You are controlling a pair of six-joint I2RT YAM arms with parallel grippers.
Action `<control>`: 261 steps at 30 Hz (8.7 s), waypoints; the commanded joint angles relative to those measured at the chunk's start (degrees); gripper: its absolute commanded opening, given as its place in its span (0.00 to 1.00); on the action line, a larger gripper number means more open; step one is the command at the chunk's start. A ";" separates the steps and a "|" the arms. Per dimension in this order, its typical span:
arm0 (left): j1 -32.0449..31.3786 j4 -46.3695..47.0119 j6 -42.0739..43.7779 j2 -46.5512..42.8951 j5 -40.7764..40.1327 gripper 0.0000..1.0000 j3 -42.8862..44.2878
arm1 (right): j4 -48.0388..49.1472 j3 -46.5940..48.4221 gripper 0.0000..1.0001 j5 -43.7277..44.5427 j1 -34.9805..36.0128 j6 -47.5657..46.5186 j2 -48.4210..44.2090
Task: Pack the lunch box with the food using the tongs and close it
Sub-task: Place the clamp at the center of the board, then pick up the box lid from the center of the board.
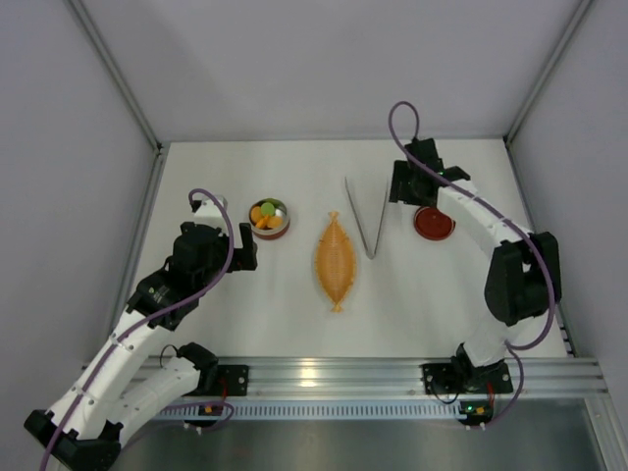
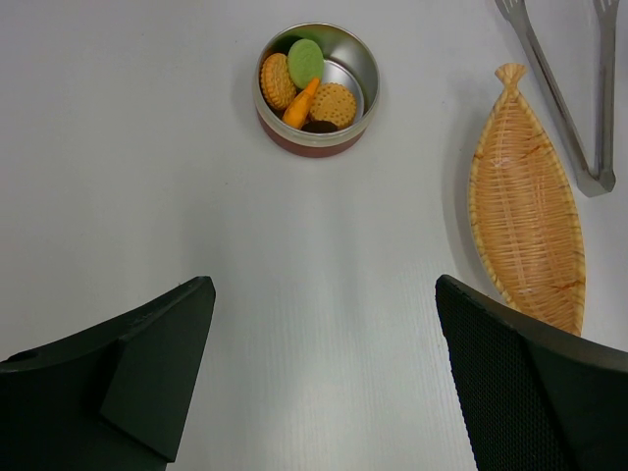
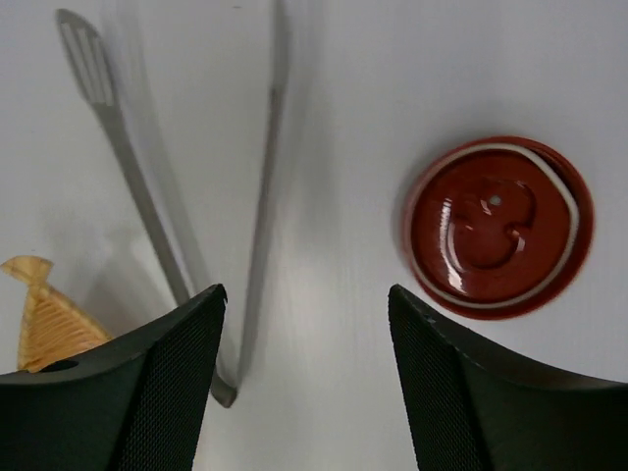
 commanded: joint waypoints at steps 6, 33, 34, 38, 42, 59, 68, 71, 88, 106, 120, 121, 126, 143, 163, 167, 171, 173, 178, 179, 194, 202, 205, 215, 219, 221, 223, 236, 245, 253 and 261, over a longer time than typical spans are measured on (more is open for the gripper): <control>0.22 1.25 -0.04 -0.73 0.55 0.99 -0.45 | 4.40 -15.13 0.56 -0.91 -16.94 5.45 -9.55; 0.14 1.25 0.05 0.06 0.38 0.99 -0.54 | 11.44 -16.21 0.36 -4.69 -26.53 9.85 -0.32; 0.22 1.33 0.05 -0.11 0.38 0.99 -0.54 | 11.35 -16.12 0.36 -4.69 -26.53 9.85 0.11; 0.14 1.25 0.05 0.06 0.29 0.99 -0.54 | 11.62 -15.68 0.36 -5.04 -26.53 9.85 1.00; 0.14 1.25 0.05 0.15 0.20 0.99 -0.54 | 11.88 -15.42 0.36 -5.13 -26.53 9.94 1.88; 0.14 1.33 0.05 0.15 0.29 0.99 -0.54 | 13.37 -16.82 0.01 -6.44 -26.53 9.41 3.81; 0.14 1.25 -0.04 0.06 0.29 0.99 -0.45 | 14.08 -18.14 0.00 -10.48 -26.44 9.24 0.39; 0.14 1.25 -0.04 0.06 0.38 0.99 -0.45 | 14.16 -18.41 0.00 -15.22 -26.18 9.41 -2.25; 0.14 2.83 -3.02 0.24 7.84 0.99 1.75 | 36.82 -17.71 0.00 -58.90 -6.50 23.54 -13.50; 0.14 11.88 -9.18 2.52 24.37 0.99 10.36 | 114.31 -24.04 0.00 -74.30 3.44 75.99 2.74; 0.14 17.06 -11.64 3.57 26.48 0.99 9.75 | 129.83 -21.22 0.00 -72.81 6.34 86.76 6.89; 0.14 18.20 -11.99 4.27 26.74 0.99 9.75 | 129.83 -21.13 0.00 -72.72 6.51 86.84 6.89; 0.14 25.58 -15.15 5.42 28.32 0.99 8.52 | 129.83 -20.17 0.00 -72.28 7.92 87.72 6.89; 0.14 41.32 -19.73 13.16 32.81 0.99 8.16 | 128.16 -16.74 0.00 -71.40 8.63 90.80 4.43; 0.22 50.99 -22.10 15.53 38.61 0.98 7.72 | 124.56 -14.89 0.00 -72.72 9.59 91.41 0.47; 0.22 51.69 -22.10 15.80 39.75 0.97 7.90 | 124.38 -14.63 0.00 -72.81 9.86 91.15 0.73; 0.22 51.08 -21.84 15.18 39.58 0.97 7.81 | 124.03 -14.45 0.00 -72.72 10.03 90.89 1.00; 0.22 51.08 -21.66 15.35 40.02 0.97 7.90 | 123.94 -14.10 0.00 -72.81 10.12 90.80 1.09; 0.22 51.26 -21.66 14.22 40.46 0.96 7.64 | 121.92 -13.57 0.00 -72.89 10.38 89.75 1.26; 0.22 50.82 -21.40 13.69 39.67 0.96 7.55 | 121.75 -13.57 0.00 -72.89 10.38 89.66 1.44; 0.14 43.52 -18.32 9.56 34.48 0.98 7.46 | 116.65 -11.55 0.00 -72.63 10.30 86.32 1.18; 0.22 44.14 -18.32 7.54 35.80 0.98 6.14 | 114.62 -11.55 0.00 -72.72 10.30 84.91 0.91; 0.14 44.49 -18.41 6.66 36.76 0.98 6.14 | 114.45 -11.64 0.00 -72.81 10.38 84.73 0.91; 0.14 47.03 -19.99 7.71 40.28 0.97 6.32 | 114.19 -11.29 0.00 -72.72 10.30 84.47 1.35; 0.22 49.49 -20.34 8.67 41.42 0.97 6.05 | 113.92 -11.11 0.00 -72.72 10.38 84.56 1.35; 0.22 50.20 -20.69 8.94 41.86 0.97 6.05 | 113.49 -11.11 0.00 -72.89 10.38 84.30 1.17; 0.14 51.08 -20.87 9.64 42.39 0.97 6.23 | 113.22 -11.20 0.00 -72.98 10.38 83.94 1.09; 0.14 52.84 -21.75 12.89 41.25 0.97 8.25 | 112.60 -11.20 0.00 -73.16 10.47 83.51 0.56; 0.22 54.16 -22.36 13.69 41.07 0.93 8.69 | 110.67 -11.20 0.00 -73.86 10.82 81.92 -0.14; 0.22 52.49 -21.49 14.39 41.77 0.79 10.36 | 109.62 -10.32 0.00 -73.95 11.00 81.48 0.03; 0.14 50.38 -20.17 14.48 41.86 0.73 11.77 | 107.51 -9.18 0.00 -74.30 11.53 80.17 0.12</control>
